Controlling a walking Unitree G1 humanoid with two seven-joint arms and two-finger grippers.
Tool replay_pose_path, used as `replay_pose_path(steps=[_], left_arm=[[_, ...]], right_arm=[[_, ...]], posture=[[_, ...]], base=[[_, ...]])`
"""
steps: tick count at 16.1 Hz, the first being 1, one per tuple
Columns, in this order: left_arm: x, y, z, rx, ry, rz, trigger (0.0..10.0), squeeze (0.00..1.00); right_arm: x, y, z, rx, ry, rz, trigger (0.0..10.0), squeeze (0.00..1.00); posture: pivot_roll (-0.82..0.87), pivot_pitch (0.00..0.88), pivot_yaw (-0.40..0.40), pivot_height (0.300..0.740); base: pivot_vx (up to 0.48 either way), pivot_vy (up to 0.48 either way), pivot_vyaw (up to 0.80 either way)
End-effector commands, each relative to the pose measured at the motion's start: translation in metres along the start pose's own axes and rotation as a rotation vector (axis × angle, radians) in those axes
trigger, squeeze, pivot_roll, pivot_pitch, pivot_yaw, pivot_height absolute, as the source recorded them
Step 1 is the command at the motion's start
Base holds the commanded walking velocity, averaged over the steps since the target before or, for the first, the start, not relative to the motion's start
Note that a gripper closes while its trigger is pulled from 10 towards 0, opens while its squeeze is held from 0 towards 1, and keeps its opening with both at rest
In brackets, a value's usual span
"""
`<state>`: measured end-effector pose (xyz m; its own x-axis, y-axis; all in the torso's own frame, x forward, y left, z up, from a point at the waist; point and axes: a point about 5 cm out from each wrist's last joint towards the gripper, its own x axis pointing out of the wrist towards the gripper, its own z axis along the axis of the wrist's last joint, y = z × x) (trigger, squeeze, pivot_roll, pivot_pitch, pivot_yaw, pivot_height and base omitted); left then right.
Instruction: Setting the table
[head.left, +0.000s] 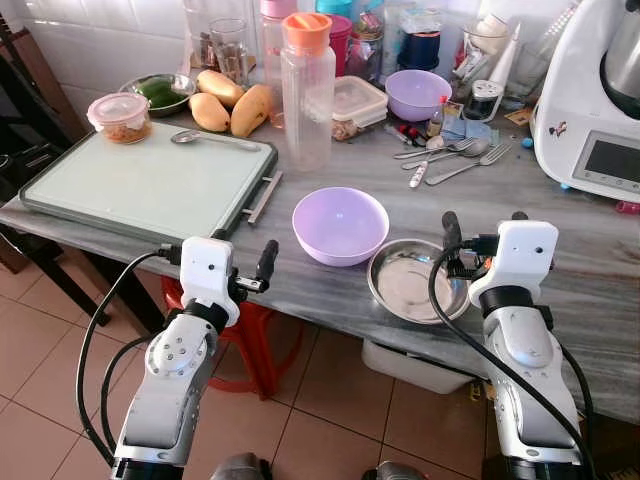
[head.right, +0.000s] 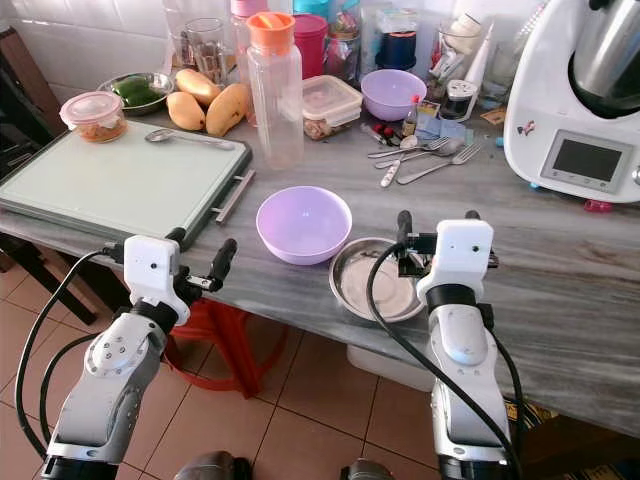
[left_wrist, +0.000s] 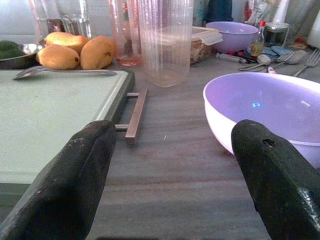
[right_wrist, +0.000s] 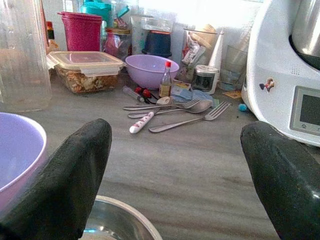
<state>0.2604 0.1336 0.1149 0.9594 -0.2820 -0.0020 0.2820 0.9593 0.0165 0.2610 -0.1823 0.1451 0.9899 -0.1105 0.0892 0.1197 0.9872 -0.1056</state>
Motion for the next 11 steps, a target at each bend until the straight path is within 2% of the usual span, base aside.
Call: replay_pose_path(steps=[1,6,11], left_arm=[[0.0011,-0.0003,-0.0007,-0.003,0.007,-0.003,10.0,0.0],[0.0,0.0002,-0.0011,0.002,0.012,0.002,10.0,0.0],[-0.0012,0.0,-0.0023,0.001,0.019,0.001,10.0,0.0]], right_arm=[[0.0031,-0.002,0.0008,0.012,-0.002,-0.01,10.0,0.0],[0.004,-0.0002,0.001,0.017,0.0,-0.001,10.0,0.0],[0.0042,-0.0015,0.0012,0.009,-0.001,-0.012,10.0,0.0]], posture=[[0.0,0.0,0.007,0.74],[0.0,0.0,0.007,0.74],[0.0,0.0,0.01,0.74]], base=[[0.0,0.0,0.0],[0.0,0.0,0.0],[-0.262,0.0,0.0]])
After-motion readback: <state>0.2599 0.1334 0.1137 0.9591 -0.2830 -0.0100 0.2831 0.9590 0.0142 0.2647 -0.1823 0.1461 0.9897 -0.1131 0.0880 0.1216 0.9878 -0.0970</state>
